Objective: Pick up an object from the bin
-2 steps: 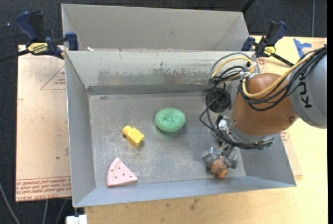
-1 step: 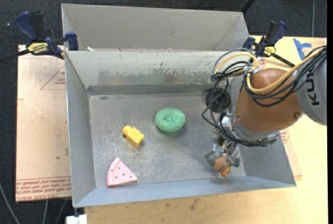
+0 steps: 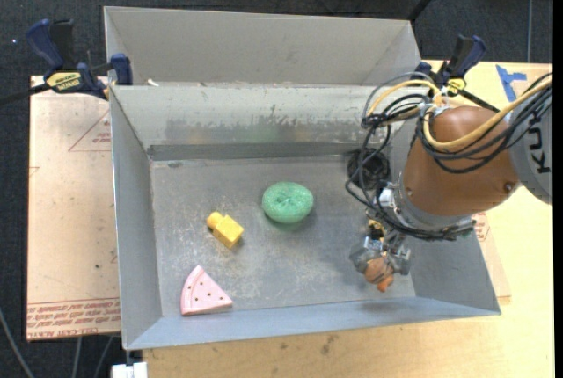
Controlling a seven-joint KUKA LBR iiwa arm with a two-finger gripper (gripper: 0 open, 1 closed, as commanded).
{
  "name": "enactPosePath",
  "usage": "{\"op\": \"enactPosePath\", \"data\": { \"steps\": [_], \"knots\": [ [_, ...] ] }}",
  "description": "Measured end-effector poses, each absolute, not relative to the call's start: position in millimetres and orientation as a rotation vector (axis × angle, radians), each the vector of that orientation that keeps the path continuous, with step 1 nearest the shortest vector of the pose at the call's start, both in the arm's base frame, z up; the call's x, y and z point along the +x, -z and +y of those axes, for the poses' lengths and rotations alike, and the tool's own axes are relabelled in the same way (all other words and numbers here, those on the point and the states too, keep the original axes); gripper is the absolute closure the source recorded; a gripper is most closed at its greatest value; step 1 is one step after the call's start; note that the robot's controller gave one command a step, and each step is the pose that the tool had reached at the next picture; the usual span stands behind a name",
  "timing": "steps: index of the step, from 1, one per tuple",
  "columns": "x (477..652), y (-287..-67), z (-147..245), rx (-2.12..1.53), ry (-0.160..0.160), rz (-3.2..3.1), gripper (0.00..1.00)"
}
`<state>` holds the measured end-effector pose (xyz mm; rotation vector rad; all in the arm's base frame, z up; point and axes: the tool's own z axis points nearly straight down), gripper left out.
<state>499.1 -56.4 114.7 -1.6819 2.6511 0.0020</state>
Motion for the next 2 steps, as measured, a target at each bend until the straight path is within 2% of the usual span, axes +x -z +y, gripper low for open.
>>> {"op": "enactPosePath", "data": {
  "steps": [1,2],
  "knots": [
    [498.9,-124.7,-56.0,-1.682,-0.003,2.652,1.00],
    [497.4,-144.4,-55.4,-1.684,-0.009,2.656,1.00]
  ]
}}
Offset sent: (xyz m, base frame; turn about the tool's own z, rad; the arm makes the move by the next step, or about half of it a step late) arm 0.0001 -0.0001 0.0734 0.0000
